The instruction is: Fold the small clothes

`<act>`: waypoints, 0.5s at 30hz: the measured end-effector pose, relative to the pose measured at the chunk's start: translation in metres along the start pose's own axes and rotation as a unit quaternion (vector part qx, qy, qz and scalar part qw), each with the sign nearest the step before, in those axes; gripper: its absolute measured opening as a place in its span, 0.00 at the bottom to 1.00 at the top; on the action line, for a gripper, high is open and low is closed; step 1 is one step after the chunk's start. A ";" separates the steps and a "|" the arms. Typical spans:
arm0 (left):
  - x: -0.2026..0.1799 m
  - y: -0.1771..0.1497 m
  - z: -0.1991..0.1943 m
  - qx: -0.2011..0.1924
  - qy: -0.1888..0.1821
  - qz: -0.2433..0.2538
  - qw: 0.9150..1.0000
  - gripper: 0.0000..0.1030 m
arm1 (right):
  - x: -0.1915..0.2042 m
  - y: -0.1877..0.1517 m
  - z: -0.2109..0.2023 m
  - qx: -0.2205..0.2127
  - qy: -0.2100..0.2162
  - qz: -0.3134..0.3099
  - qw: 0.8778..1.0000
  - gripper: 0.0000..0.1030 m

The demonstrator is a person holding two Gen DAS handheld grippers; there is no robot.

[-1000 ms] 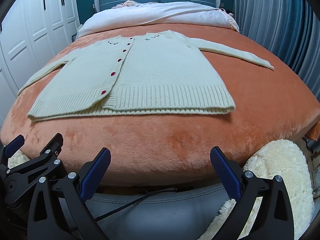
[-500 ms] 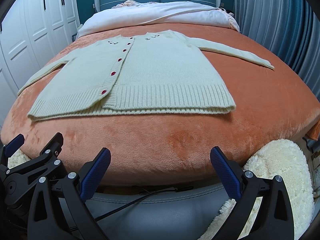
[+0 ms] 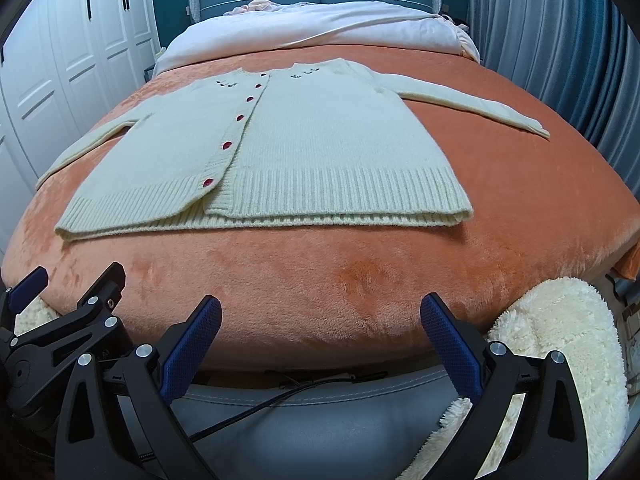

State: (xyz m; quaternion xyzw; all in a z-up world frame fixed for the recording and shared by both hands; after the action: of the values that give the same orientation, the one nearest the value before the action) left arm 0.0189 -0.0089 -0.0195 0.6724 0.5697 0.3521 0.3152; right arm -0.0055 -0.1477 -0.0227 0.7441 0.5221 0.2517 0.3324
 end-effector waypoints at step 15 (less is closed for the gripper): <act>0.001 0.000 0.000 -0.001 0.000 0.000 1.000 0.95 | 0.003 -0.002 0.000 0.002 0.000 0.000 1.000 0.95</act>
State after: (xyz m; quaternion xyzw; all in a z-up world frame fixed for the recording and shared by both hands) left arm 0.0190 -0.0082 -0.0191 0.6722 0.5692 0.3529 0.3158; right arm -0.0059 -0.1439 -0.0243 0.7447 0.5227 0.2503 0.3309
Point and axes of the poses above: each gripper's, at about its wrist camera, not at the fingertips, and z roughly the way its jaws point, x to its left, y to its top, the point moved 4 cm from there along z, roughly the way its jaws point, and after that the axes turned 11 degrees about -x, right-handed, at the moved point
